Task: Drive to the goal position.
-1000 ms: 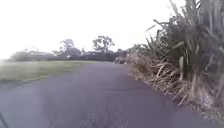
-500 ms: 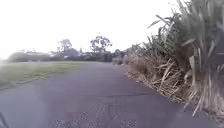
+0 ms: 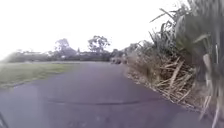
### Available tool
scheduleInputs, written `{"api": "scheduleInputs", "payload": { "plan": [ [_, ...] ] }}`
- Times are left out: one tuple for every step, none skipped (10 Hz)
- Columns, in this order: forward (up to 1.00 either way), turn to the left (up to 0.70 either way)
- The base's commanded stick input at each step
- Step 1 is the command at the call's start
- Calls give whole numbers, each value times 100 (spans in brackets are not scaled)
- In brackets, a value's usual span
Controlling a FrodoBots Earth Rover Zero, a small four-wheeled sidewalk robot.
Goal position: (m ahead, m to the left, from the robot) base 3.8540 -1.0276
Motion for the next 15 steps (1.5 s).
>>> {"api": "scheduleInputs", "payload": {
  "plan": [
    [70,-7],
    [70,-2],
    [70,0],
    [70,0],
    [70,0],
    [70,0],
    [70,0],
    [70,0],
    [70,0],
    [70,0],
    [70,0],
    [70,0],
    [70,14],
    [70,14],
    [70,14]
  ]
}}
